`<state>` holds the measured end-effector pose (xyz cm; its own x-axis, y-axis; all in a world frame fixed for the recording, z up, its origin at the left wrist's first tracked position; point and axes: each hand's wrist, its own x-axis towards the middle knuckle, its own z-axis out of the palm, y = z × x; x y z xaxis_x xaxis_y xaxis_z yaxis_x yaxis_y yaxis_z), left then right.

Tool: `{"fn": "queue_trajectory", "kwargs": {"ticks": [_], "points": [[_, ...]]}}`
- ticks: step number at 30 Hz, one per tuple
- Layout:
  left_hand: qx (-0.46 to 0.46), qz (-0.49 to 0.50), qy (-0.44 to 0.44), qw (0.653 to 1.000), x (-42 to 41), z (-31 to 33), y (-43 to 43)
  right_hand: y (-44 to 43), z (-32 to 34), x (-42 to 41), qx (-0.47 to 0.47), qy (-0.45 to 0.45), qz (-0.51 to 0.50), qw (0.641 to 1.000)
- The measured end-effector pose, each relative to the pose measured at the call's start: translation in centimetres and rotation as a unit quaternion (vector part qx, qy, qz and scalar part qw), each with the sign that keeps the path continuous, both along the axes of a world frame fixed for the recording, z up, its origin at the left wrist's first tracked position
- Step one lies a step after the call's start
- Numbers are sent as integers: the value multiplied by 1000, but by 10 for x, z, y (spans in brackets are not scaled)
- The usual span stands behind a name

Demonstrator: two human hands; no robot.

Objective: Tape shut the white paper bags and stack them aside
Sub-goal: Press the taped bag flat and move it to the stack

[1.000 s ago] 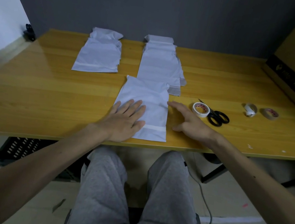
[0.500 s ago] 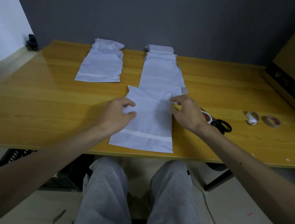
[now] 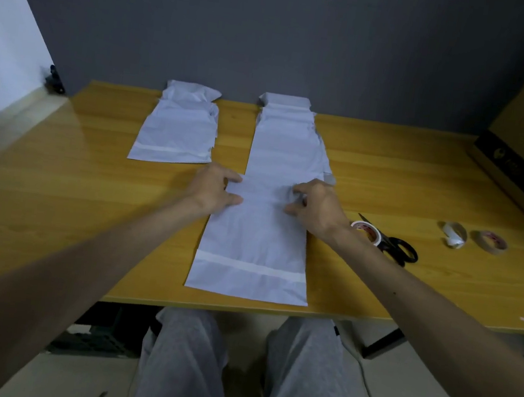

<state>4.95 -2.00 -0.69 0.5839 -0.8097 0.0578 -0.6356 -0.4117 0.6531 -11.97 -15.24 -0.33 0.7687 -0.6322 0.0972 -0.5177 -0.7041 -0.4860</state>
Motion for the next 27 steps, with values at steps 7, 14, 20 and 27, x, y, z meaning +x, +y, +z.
{"fn": "queue_trajectory", "kwargs": {"ticks": [7, 14, 20, 27], "points": [[-82, 25, 0, 996, -2, -13, 5, 8, -3, 3, -27, -35, 14, 999], [-139, 9, -46, 989, 2, -13, 25, 19, -11, 6, -22, -105, 36, 994], [-187, 23, -95, 978, 34, 7, 45, 35, 5, 37, -40, -150, 44, 987], [-163, 88, -139, 973, 111, 50, 45, 24, 40, 130, -74, -149, 82, 983]]}}
